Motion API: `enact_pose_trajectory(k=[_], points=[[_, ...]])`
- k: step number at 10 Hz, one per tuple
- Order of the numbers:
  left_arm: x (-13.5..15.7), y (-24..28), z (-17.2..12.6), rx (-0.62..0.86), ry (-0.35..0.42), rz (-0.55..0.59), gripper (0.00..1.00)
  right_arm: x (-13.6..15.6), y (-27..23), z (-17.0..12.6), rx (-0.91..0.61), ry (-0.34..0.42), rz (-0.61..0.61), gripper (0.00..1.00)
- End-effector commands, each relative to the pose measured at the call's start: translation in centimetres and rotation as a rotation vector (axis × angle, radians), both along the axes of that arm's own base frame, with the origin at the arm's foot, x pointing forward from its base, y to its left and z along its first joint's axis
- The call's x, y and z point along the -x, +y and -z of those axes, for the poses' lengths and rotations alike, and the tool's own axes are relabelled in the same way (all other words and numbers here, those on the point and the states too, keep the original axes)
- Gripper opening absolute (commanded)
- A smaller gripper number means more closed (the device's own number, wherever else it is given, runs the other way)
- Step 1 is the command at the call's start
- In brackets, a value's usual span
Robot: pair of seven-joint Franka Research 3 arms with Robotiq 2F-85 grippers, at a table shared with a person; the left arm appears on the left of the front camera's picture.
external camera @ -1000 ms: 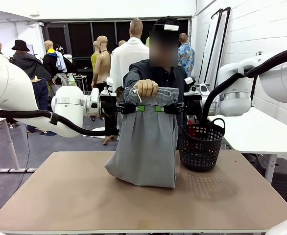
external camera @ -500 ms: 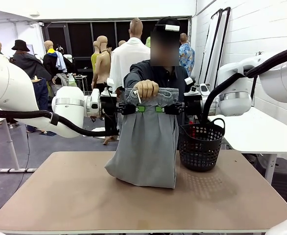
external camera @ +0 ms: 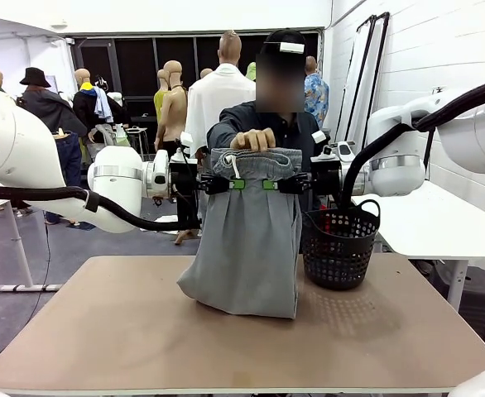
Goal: Fold the training pants.
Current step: Fold the Training pants in half.
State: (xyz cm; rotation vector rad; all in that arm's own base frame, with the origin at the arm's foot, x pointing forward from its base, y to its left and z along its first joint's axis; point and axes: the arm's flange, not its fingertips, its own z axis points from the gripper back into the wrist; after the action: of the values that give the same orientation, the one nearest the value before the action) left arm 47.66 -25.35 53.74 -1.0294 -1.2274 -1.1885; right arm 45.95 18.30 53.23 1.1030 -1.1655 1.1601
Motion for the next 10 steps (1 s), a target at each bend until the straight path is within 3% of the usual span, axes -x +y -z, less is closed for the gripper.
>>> enact_pose_trajectory(k=[1, 10], points=[[0.06, 0.08, -0.31, 0.004, -0.004, -0.002, 0.00, 0.12, 0.10, -0.08, -0.011, 0.004, -0.009, 0.00], [0.06, 0.08, -0.31, 0.004, -0.004, -0.002, 0.00, 0.12, 0.10, -0.08, -0.011, 0.004, -0.009, 0.00]])
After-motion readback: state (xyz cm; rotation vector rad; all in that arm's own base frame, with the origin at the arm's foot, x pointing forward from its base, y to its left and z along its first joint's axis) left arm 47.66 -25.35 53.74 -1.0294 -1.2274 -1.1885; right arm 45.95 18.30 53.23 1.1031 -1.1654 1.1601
